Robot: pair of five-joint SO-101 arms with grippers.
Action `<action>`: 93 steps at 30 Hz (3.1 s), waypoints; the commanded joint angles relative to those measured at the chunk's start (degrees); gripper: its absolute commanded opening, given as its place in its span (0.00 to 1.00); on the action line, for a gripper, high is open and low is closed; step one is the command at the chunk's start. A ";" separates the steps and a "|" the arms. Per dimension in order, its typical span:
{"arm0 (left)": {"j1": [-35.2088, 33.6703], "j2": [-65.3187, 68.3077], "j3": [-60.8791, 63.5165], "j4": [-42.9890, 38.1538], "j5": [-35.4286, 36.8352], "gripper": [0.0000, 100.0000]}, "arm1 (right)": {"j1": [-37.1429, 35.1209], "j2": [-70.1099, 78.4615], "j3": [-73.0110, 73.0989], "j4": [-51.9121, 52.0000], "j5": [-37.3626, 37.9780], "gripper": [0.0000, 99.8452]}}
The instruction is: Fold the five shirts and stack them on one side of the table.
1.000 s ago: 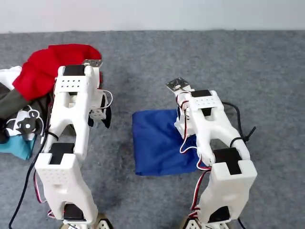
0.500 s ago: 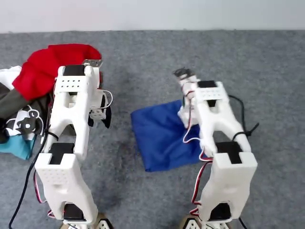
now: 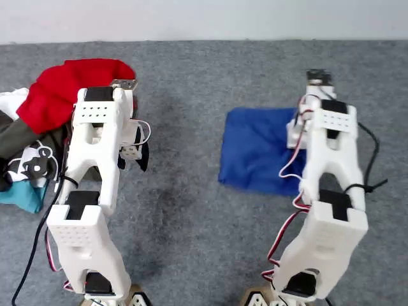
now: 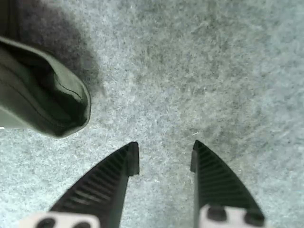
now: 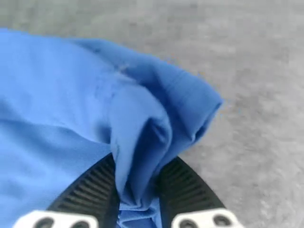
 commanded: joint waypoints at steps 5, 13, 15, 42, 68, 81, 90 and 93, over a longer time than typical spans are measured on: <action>1.93 -2.73 0.31 0.00 -0.44 0.18 | 7.34 -0.31 -3.25 -3.74 -5.36 0.01; 5.63 -2.73 1.19 0.00 -0.44 0.18 | 17.80 -0.22 -5.63 -3.91 -5.89 0.01; 5.71 -2.73 1.19 0.00 -0.44 0.18 | 20.09 -0.04 -5.54 -3.56 -8.00 0.01; 5.71 -2.73 1.19 0.00 -0.44 0.18 | 35.47 5.67 -5.89 8.75 -25.41 0.01; 5.71 -2.73 1.19 0.00 -0.44 0.18 | 24.75 8.84 -27.69 27.82 -13.63 0.18; 5.71 -2.73 1.27 0.00 -0.44 0.18 | 22.46 20.62 -27.69 34.77 -12.22 0.16; 5.71 -2.73 4.88 -2.29 -0.62 0.18 | 22.11 17.89 -27.78 36.97 -12.04 0.15; 5.71 -2.90 4.70 -2.20 -0.53 0.18 | 21.32 13.85 -27.60 37.14 -11.87 0.15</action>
